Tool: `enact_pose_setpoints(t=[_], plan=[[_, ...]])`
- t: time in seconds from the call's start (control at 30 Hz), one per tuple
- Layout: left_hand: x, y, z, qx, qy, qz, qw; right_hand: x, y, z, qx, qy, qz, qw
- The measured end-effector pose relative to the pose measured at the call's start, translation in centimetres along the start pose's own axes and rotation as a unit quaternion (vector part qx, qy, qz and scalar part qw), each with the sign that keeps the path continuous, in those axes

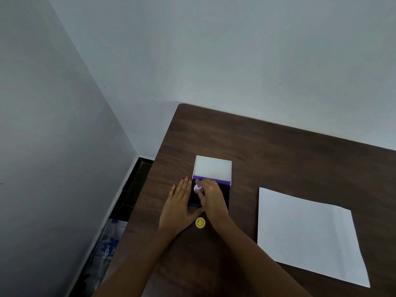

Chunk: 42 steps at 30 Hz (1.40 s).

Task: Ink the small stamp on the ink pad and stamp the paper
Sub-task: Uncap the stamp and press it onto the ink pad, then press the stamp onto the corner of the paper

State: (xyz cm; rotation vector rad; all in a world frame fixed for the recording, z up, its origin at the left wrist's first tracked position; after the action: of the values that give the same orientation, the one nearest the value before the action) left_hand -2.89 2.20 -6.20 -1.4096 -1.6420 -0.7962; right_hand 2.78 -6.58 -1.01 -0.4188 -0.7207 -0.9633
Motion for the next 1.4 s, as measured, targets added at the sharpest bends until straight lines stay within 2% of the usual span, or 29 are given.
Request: enact_pose_setpoints(t=[0.43,0.5,0.57,0.6,0.63,0.67,0.7,0.73,0.77,0.8,0.83,0.93,1.0,1.13,1.2,1.3,1.4], plan=[[0.3,-0.1,-0.2,0.004,0.003,-0.004,1.0,0.7,0.4,0.0,-0.027,0.033,-0.007,0.999],[0.4,-0.2,-0.2,0.005,-0.004,-0.008,1.0,1.2,0.5,-0.4,-0.057,0.071,-0.031,0.995],[0.5,-0.3,-0.2,0.006,-0.011,-0.017,1.0,2.0,0.3,-1.1,-0.108,0.149,-0.09,0.979],[0.5,-0.3,-0.3,0.005,-0.01,-0.02,1.0,2.3,0.0,-1.7,-0.153,0.213,-0.11,0.959],[0.4,-0.3,-0.2,0.006,-0.008,-0.019,1.0,2.3,-0.3,-2.3,-0.211,0.315,-0.123,0.917],[0.4,-0.3,-0.2,0.009,-0.006,-0.017,1.0,2.2,-0.6,-2.8,-0.274,0.446,-0.128,0.842],[0.3,-0.4,-0.1,0.011,-0.006,-0.016,1.0,1.8,-0.8,-2.9,-0.326,0.579,-0.119,0.738],[0.3,-0.4,0.0,0.014,-0.008,-0.016,1.0,1.5,-1.0,-2.6,-0.36,0.674,-0.106,0.636],[0.4,-0.5,0.1,0.017,-0.012,-0.019,1.0,1.5,-1.1,-2.4,-0.379,0.727,-0.093,0.565],[0.4,-0.6,0.1,0.019,-0.019,-0.023,0.999,1.5,-1.3,-2.2,-0.389,0.751,-0.082,0.527],[0.5,-0.6,0.2,0.021,-0.031,-0.027,0.999,1.6,-1.3,-2.0,-0.388,0.768,-0.073,0.505],[1.0,-0.6,-0.9,0.013,-0.066,-0.027,0.997,2.9,-1.8,-2.3,-0.361,0.807,-0.067,0.463],[1.4,-0.5,-0.6,0.039,-0.101,-0.028,0.994,3.2,-1.7,-1.9,-0.346,0.815,-0.055,0.461],[2.1,-0.4,-0.3,0.151,-0.204,-0.075,0.964,3.7,-1.9,-2.1,-0.337,0.8,-0.064,0.493],[2.6,0.0,-1.2,0.166,-0.2,-0.111,0.959,4.7,-2.3,-3.0,-0.309,0.773,-0.087,0.547],[2.7,1.2,-4.5,0.109,-0.13,-0.13,0.977,7.3,-3.4,-4.8,-0.237,0.715,-0.133,0.645],[1.9,2.2,-9.4,0.047,-0.113,-0.115,0.986,10.6,-4.8,-7.0,-0.196,0.662,-0.19,0.698]])
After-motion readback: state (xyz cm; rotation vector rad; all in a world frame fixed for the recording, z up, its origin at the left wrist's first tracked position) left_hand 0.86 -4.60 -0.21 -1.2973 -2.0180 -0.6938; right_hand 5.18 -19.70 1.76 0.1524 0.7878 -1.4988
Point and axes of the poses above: each hand's wrist, its own y-axis towards the middle knuckle, its own x-axis out of the back of the hand, z = x × y, the point moved 5 cm from there along y, towards the middle knuckle, and after that the axes turned 6 degrees about x, right-handed, at the moved point
